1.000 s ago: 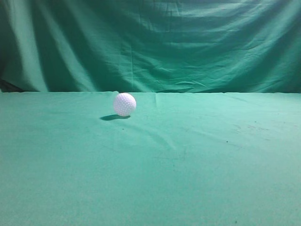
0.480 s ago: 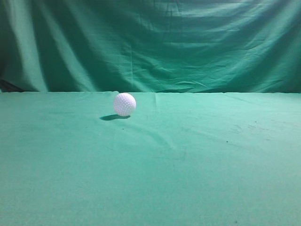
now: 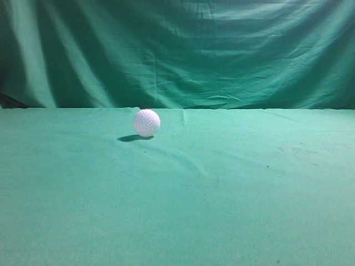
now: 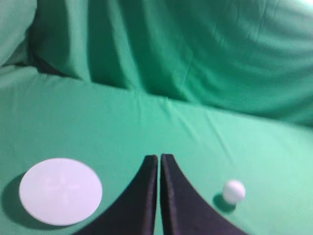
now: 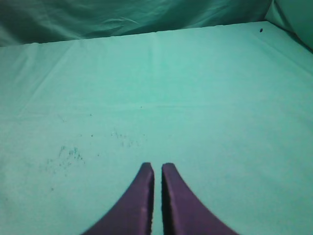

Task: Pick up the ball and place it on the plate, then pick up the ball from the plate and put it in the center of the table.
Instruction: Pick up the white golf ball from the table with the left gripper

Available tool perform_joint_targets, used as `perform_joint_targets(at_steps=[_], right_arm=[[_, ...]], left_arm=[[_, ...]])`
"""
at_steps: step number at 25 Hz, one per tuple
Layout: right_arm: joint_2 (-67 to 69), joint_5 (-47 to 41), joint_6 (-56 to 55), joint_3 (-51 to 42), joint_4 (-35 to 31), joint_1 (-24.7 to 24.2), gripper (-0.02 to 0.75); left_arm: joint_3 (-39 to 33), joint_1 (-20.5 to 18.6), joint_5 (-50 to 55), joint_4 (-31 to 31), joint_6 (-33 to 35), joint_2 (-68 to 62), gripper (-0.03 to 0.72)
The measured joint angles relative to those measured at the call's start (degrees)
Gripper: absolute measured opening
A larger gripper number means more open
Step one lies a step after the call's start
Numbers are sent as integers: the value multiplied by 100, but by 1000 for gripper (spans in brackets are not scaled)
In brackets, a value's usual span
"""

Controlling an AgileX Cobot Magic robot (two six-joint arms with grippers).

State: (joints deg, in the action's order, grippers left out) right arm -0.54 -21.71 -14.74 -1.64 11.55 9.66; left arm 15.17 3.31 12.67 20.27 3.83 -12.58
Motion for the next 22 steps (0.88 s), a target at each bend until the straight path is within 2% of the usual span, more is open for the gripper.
perform_joint_targets(at_steps=[4,6,11,13,17,20,22], right_arm=[[0,0,-5,0,0,0,48],[0,0,-5,0,0,0,48],[0,0,-5,0,0,0,48],[0,0,-5,0,0,0,48],[0,0,-5,0,0,0,48],[0,0,-5,0,0,0,48],[0,0,-5,0,0,0,48]], left_arm=[[501,110,682,0,830,-1139,0],[573,248,771,83,975,-1638,0],[628,329,599,881,1094,-2504,0],[823,329,752,1236,1575,-2857,0],[1706,338,1947,1791,2959,-3809,0],[2445,375,2631,1928,3327,-4793,0],[2897,535,2825,1872,3391,-5370,0]])
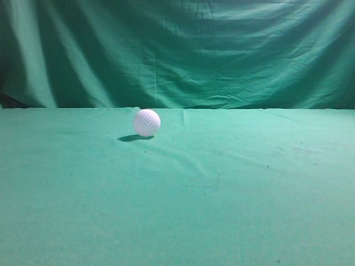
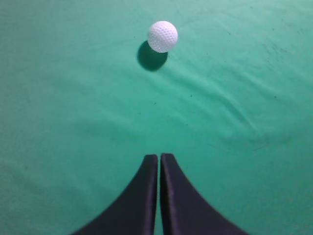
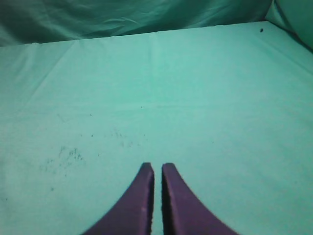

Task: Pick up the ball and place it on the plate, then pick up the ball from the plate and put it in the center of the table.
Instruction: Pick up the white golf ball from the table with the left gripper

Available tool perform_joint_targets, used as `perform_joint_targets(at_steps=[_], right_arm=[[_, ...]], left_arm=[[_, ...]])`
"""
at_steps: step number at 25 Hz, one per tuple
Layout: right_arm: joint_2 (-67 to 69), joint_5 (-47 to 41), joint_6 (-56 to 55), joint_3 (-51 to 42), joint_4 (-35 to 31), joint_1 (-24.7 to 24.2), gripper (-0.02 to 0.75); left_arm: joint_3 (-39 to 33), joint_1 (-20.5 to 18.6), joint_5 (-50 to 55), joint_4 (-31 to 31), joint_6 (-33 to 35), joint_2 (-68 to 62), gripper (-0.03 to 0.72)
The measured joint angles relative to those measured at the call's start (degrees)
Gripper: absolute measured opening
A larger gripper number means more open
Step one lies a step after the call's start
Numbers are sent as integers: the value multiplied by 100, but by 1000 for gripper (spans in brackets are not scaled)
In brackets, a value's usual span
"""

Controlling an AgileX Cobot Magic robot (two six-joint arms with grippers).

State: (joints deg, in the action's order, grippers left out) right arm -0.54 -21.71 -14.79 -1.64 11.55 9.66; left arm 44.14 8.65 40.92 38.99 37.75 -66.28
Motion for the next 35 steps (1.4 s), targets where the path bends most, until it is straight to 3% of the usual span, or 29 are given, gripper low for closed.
perform_joint_targets(at_steps=[4,8,12,17,19,22,25,27,31,33,35], right_arm=[[0,0,0,0,0,0,48],[0,0,0,0,0,0,48],[0,0,0,0,0,0,48],[0,0,0,0,0,0,48],[0,0,0,0,0,0,48],[0,0,0,0,0,0,48],[0,0,0,0,0,0,48],[0,0,0,0,0,0,48],[0,0,0,0,0,0,48],[0,0,0,0,0,0,48],[0,0,0,0,0,0,48]], left_arm=[[908,752,20,-467,-56,-1067,0],[1884,1357,-39,-1448,-839,-2086,0],[2872,1705,275,-2077,-1139,-3056,0],[3788,1813,681,-2197,-1207,-3962,0],[4035,1813,709,-2197,-1207,-4231,48],[4294,1813,709,-2185,-1207,-4483,262],[4404,1813,709,-2153,-1207,-4650,555],[4427,1813,698,-2153,-1216,-4751,641],[4427,1813,647,-2153,-1216,-4950,641],[4427,1813,553,-2153,-1216,-5042,576],[4427,1813,432,-2153,-1216,-5112,579]])
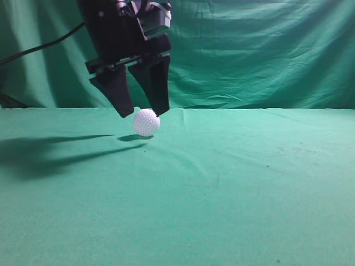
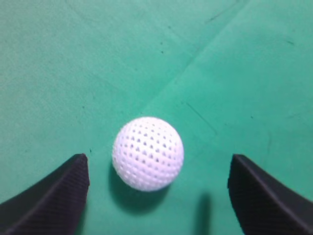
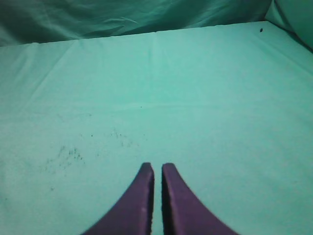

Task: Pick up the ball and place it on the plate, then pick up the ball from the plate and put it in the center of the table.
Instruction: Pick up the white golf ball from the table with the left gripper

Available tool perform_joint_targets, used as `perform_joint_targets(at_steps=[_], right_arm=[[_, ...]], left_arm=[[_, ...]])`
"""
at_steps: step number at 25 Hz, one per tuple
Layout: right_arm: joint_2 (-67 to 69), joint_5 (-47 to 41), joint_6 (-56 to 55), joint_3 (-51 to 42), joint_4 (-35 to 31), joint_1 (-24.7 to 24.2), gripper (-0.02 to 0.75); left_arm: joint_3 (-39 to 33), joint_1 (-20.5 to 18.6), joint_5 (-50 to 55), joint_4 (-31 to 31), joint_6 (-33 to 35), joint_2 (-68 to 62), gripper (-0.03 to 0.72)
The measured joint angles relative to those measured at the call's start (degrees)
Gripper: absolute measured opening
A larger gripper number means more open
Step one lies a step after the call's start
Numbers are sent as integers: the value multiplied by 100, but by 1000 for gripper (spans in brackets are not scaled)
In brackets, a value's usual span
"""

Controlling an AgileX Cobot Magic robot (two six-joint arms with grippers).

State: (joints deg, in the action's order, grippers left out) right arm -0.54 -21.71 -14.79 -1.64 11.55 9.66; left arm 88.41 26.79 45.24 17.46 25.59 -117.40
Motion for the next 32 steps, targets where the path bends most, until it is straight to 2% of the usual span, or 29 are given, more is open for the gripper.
perform_joint_targets(at_steps=[4,5,17,20,22,28,32], right_arm=[[0,0,0,0,0,0,48],[0,0,0,0,0,0,48],[0,0,0,0,0,0,48],[0,0,0,0,0,0,48],[0,0,0,0,0,0,48],[0,0,0,0,0,0,48],[0,0,0,0,0,0,48]], left_arm=[[0,0,-193,11,0,-139,579],[22,0,-214,23,0,-177,538],[74,0,-376,103,0,-378,554],[83,0,-388,103,0,-386,436],[83,0,-364,103,0,-386,316],[99,0,-295,24,0,-386,309],[380,0,211,-219,-14,-386,309]])
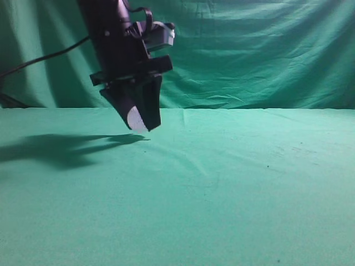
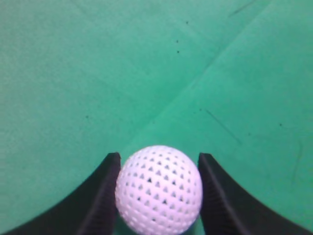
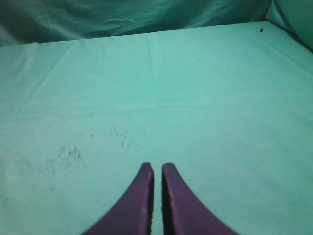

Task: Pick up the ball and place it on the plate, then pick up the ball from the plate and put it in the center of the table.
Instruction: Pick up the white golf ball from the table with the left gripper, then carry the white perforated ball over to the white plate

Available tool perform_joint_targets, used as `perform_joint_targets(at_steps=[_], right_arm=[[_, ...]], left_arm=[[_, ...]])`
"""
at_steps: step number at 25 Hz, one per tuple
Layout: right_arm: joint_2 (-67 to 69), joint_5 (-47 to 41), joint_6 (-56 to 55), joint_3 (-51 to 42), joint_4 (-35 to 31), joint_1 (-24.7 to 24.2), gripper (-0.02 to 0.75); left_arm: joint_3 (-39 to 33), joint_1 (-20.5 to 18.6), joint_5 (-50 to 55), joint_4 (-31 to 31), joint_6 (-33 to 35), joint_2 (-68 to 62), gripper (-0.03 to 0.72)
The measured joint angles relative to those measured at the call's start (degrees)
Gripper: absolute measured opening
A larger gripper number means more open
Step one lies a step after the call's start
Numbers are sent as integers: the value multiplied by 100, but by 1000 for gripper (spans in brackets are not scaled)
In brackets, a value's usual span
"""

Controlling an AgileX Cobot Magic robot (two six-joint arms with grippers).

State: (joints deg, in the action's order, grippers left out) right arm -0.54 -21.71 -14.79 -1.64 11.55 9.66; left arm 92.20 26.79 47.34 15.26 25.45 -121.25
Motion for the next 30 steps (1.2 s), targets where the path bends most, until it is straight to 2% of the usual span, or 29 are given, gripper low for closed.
perform_joint_targets(at_steps=[6,10,13,15,19,21,23,26,30], right_arm=[[0,0,0,0,0,0,48],[0,0,0,0,0,0,48],[0,60,0,0,0,0,48],[0,422,-9,-10,-28,0,48],[0,1716,-23,-10,-62,0,48],[0,2352,-23,-10,-62,0,48],[0,2615,-27,4,-62,0,48],[49,2054,0,402,-62,0,48],[737,675,24,1342,-102,0,48]], left_arm=[[702,10,773,-421,-813,220,309],[765,10,1024,-888,-1439,681,309],[765,10,1287,-1084,-1581,1132,309],[765,10,1468,-1254,-1598,1471,309],[765,-73,1896,-1570,-1674,1993,309],[741,-257,2019,-1609,-1710,2224,309],[506,-495,2019,-1624,-1762,2480,309],[-101,-940,1997,-1624,-1813,2971,309],[-1177,-1533,1659,-1624,-1861,3551,309]])
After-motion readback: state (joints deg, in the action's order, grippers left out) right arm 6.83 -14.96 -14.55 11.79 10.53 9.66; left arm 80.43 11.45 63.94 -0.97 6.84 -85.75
